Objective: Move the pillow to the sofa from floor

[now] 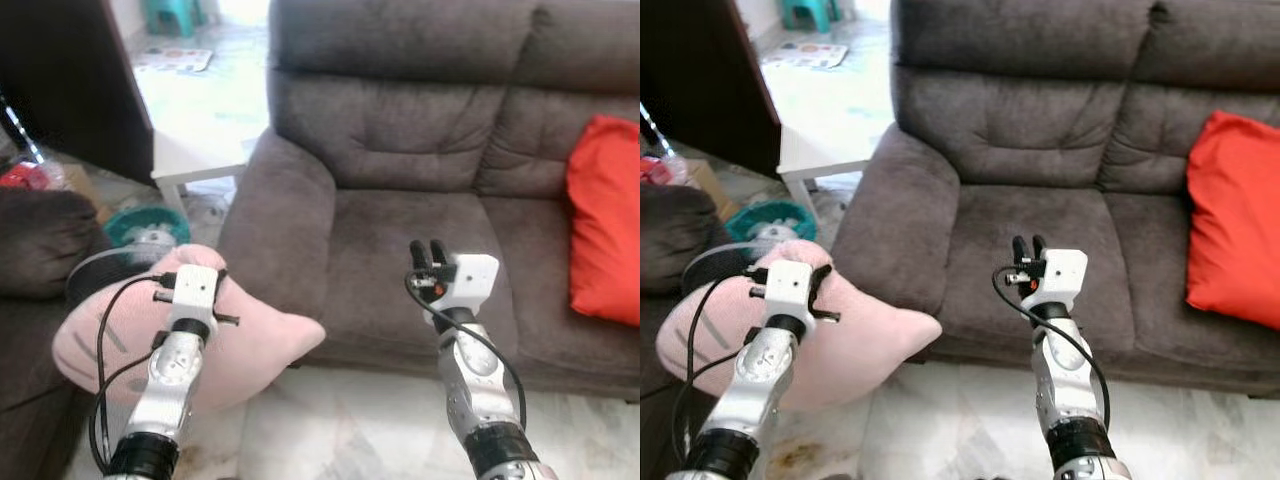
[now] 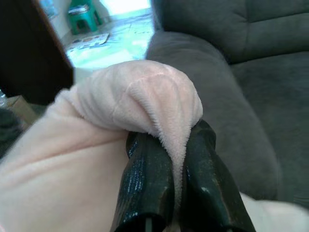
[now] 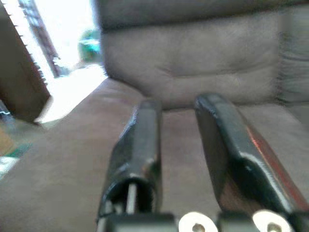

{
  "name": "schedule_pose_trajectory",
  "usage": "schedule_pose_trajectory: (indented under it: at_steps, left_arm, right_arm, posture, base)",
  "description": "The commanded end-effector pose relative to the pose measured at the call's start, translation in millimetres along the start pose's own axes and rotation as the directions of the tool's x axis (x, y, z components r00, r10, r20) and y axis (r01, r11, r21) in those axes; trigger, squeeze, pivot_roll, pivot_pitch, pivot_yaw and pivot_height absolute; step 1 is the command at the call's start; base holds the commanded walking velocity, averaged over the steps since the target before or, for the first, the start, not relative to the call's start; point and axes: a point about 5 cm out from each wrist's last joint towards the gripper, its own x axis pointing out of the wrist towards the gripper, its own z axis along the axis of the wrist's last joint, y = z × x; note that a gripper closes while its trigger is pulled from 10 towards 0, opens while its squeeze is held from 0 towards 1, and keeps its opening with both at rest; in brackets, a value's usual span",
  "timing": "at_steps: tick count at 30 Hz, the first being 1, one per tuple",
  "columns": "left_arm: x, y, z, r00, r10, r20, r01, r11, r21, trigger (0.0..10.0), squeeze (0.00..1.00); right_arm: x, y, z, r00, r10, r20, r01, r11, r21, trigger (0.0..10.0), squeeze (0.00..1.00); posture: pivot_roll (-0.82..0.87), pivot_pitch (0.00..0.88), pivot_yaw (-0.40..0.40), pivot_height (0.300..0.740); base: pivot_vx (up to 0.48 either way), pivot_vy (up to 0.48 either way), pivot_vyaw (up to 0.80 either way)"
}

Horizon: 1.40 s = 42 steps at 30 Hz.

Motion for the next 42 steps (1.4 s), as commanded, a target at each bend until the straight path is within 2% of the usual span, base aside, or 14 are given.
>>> schedule_pose_trajectory:
  at_steps: [1,12,16,24,27,28,32,37,40,42]
  left_arm:
    - [7.4,-10.3,27,0.990,-0.046,0.136,0.044,0.999,0.016,10.0,0.00]
    - [5.0,-8.4,26,0.989,-0.058,0.137,0.056,0.998,0.016,10.0,0.00]
    - [5.2,-10.2,26,0.988,-0.068,0.138,0.066,0.998,0.015,10.0,0.00]
    - [4.9,-12.5,29,0.986,-0.077,0.147,0.079,0.997,-0.004,10.0,0.00]
    - [5.0,-12.0,31,0.984,-0.089,0.152,0.091,0.996,-0.004,10.0,0.00]
    - [5.4,-11.5,32,0.983,-0.097,0.156,0.099,0.995,-0.003,10.0,0.00]
    - [7.0,-10.3,36,0.978,-0.128,0.162,0.129,0.992,0.003,10.0,0.00]
    - [9.7,-11.0,42,0.970,-0.175,0.170,0.173,0.985,0.027,10.0,0.00]
    - [11.2,-16.9,46,0.951,-0.266,0.157,0.254,0.963,0.091,10.0,0.00]
    - [11.1,-19.8,46,0.941,-0.304,0.149,0.288,0.950,0.122,10.0,0.00]
  right_arm:
    - [-0.6,-2.4,-1,1.000,-0.017,-0.003,0.017,1.000,0.005,10.0,0.00]
    - [-1.0,2.6,-5,1.000,-0.018,-0.016,0.019,1.000,0.014,10.0,0.00]
    - [-1.0,2.0,-6,0.999,-0.021,-0.025,0.021,1.000,0.012,10.0,0.00]
    - [-2.7,-2.5,-5,0.999,-0.021,-0.027,0.021,1.000,-0.015,10.0,0.00]
    - [-2.8,-3.1,-9,0.998,-0.006,-0.068,0.003,0.999,-0.051,10.0,0.00]
    - [-3.0,-3.1,-11,0.996,0.010,-0.087,-0.018,0.996,-0.087,10.0,0.00]
    - [-3.0,-4.6,-14,0.990,0.045,-0.132,-0.060,0.991,-0.120,10.0,0.00]
    - [-5.4,-9.2,-24,0.961,0.104,-0.258,-0.171,0.952,-0.253,10.0,0.00]
    - [-8.5,-18.2,-32,0.912,0.134,-0.387,-0.277,0.897,-0.343,10.0,0.00]
    - [-9.9,-21.9,-34,0.890,0.143,-0.433,-0.322,0.869,-0.375,10.0,0.00]
  posture:
    - [0.14,0.025,-0.013,0.740]
    - [0.14,0.019,-0.009,0.740]
    - [0.13,0.020,-0.008,0.740]
    - [0.14,0.038,-0.013,0.740]
    - [0.14,0.040,-0.014,0.740]
    - [0.14,0.043,-0.015,0.740]
    - [0.14,0.048,-0.015,0.740]
    - [0.13,0.053,-0.015,0.740]
    - [0.12,0.060,-0.013,0.740]
    - [0.12,0.061,-0.012,0.740]
  base:
    - [0.000,-0.322,0.00]
    - [0.000,-0.326,0.00]
    - [0.000,-0.325,-0.77]
    - [0.000,0.000,-0.19]
    - [0.000,0.000,0.00]
    - [0.000,0.000,0.00]
    - [0.000,0.000,0.00]
    - [0.000,0.000,0.00]
    - [0.000,0.000,0.00]
    - [0.000,0.000,0.00]
